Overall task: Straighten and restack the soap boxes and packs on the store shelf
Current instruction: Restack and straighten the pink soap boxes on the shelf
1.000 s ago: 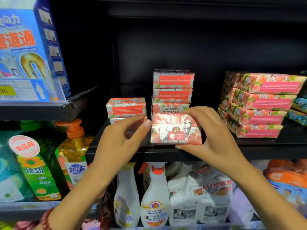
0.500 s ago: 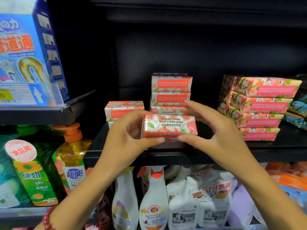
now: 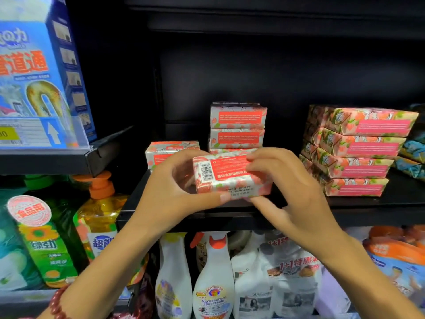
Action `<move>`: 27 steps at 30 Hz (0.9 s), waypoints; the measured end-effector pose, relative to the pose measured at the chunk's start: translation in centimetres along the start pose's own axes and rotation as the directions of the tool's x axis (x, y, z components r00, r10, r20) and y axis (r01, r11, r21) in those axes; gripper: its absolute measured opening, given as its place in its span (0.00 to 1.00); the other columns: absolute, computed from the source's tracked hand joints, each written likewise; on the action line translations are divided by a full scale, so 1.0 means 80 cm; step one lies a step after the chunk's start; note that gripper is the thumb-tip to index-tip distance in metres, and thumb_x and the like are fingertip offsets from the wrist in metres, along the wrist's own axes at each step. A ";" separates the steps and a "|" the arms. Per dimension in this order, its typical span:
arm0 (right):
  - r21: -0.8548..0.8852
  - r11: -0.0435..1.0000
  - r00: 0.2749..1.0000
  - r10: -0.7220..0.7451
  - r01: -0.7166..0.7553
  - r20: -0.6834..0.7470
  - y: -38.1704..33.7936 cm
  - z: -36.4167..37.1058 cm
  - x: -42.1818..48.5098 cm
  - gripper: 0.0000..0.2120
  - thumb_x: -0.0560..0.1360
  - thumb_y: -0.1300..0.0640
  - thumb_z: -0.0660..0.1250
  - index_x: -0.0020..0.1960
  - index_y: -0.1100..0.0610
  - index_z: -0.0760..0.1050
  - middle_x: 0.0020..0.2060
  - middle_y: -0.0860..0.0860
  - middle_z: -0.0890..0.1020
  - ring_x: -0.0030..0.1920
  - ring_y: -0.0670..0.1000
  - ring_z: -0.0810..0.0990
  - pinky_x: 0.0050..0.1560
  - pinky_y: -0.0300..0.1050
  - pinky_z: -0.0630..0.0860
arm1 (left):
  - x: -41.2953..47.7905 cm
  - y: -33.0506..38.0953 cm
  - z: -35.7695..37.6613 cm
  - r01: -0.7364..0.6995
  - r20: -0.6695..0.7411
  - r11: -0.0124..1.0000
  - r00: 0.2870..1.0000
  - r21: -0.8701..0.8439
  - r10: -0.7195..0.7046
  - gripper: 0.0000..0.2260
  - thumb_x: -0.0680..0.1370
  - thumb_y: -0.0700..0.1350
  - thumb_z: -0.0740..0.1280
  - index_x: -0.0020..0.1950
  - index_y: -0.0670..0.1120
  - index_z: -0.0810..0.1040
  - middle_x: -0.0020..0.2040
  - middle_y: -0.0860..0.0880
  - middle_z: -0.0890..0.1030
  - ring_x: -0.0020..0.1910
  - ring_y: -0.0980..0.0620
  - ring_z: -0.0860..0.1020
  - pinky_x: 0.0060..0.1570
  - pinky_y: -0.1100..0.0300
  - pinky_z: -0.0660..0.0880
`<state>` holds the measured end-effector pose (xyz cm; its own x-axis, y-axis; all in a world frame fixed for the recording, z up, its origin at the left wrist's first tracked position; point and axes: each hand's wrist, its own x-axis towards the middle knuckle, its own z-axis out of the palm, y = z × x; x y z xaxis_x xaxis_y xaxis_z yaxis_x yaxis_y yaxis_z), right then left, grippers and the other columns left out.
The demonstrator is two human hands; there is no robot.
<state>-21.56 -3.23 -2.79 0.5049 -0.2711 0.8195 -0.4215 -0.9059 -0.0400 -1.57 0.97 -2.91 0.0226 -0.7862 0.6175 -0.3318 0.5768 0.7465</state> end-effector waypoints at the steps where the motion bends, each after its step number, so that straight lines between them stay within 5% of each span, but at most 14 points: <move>1: 0.064 0.996 0.997 0.067 -0.069 0.036 0.001 -0.001 0.001 0.23 0.69 0.54 0.72 0.61 0.61 0.72 0.61 0.53 0.73 0.63 0.48 0.71 0.63 0.37 0.69 | -0.001 -0.001 0.000 -0.028 -0.006 0.999 1.000 0.030 0.028 0.29 0.58 0.49 0.81 0.57 0.52 0.76 0.53 0.59 0.82 0.52 0.61 0.80 0.46 0.71 0.75; 3: 0.233 0.941 0.969 0.233 -0.247 0.086 0.003 -0.006 0.003 0.33 0.66 0.45 0.73 0.67 0.52 0.67 0.64 0.46 0.71 0.64 0.41 0.70 0.61 0.32 0.68 | -0.003 -0.004 0.000 -0.087 -0.002 0.991 0.996 0.098 0.088 0.30 0.59 0.48 0.80 0.59 0.53 0.73 0.55 0.59 0.80 0.56 0.60 0.78 0.50 0.70 0.75; 6: 0.459 0.765 0.892 0.405 -0.451 0.202 0.005 -0.010 0.010 0.32 0.66 0.41 0.73 0.66 0.40 0.65 0.59 0.39 0.76 0.58 0.37 0.75 0.54 0.30 0.73 | -0.006 -0.008 0.001 -0.176 0.023 0.970 0.984 0.166 0.175 0.30 0.60 0.46 0.78 0.59 0.55 0.71 0.58 0.59 0.77 0.60 0.59 0.76 0.53 0.68 0.75; 9: 0.591 0.604 0.843 0.430 -0.534 0.322 0.010 -0.007 0.013 0.29 0.64 0.49 0.72 0.64 0.48 0.70 0.53 0.43 0.82 0.53 0.40 0.80 0.48 0.32 0.76 | -0.006 -0.010 0.003 -0.258 0.037 0.938 0.966 0.231 0.256 0.29 0.63 0.49 0.78 0.61 0.56 0.69 0.61 0.57 0.75 0.63 0.57 0.74 0.59 0.61 0.74; 12: 0.667 0.567 0.865 0.429 -0.482 0.261 0.007 -0.003 0.015 0.23 0.63 0.54 0.73 0.57 0.52 0.75 0.50 0.44 0.83 0.51 0.44 0.81 0.46 0.33 0.77 | -0.007 -0.009 0.001 -0.263 0.047 0.930 0.964 0.258 0.260 0.29 0.64 0.54 0.76 0.61 0.59 0.69 0.63 0.61 0.73 0.65 0.58 0.71 0.62 0.58 0.73; 18: 0.442 0.862 0.959 0.283 -0.248 -0.013 -0.007 0.011 0.007 0.19 0.68 0.57 0.74 0.56 0.52 0.71 0.53 0.42 0.78 0.57 0.43 0.77 0.55 0.35 0.74 | -0.004 -0.010 -0.012 -0.035 -0.010 0.976 0.999 0.214 0.038 0.34 0.61 0.64 0.72 0.65 0.59 0.69 0.61 0.63 0.74 0.61 0.63 0.73 0.53 0.66 0.74; 22: 0.414 0.906 0.984 0.143 -0.086 -0.110 -0.009 0.020 0.006 0.14 0.71 0.59 0.70 0.54 0.56 0.71 0.53 0.45 0.76 0.57 0.43 0.75 0.57 0.38 0.74 | -0.001 -0.008 -0.018 0.137 0.030 0.989 0.990 0.046 -0.139 0.27 0.59 0.62 0.72 0.56 0.56 0.77 0.51 0.62 0.81 0.50 0.63 0.80 0.43 0.71 0.76; 27: 0.386 0.917 0.990 0.132 -0.106 -0.041 -0.007 0.026 0.009 0.18 0.69 0.62 0.72 0.56 0.55 0.70 0.56 0.47 0.75 0.60 0.43 0.73 0.60 0.34 0.71 | -0.002 0.000 -0.030 0.068 -0.024 0.998 0.997 0.011 -0.068 0.25 0.56 0.56 0.76 0.51 0.53 0.79 0.48 0.57 0.84 0.48 0.57 0.82 0.43 0.67 0.77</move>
<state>-19.38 -3.63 -3.37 0.4136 -0.3747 0.8298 -0.1494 -0.9270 -0.3441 0.70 1.64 -2.43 0.0681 -0.8180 0.5712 -0.3395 0.5194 0.7842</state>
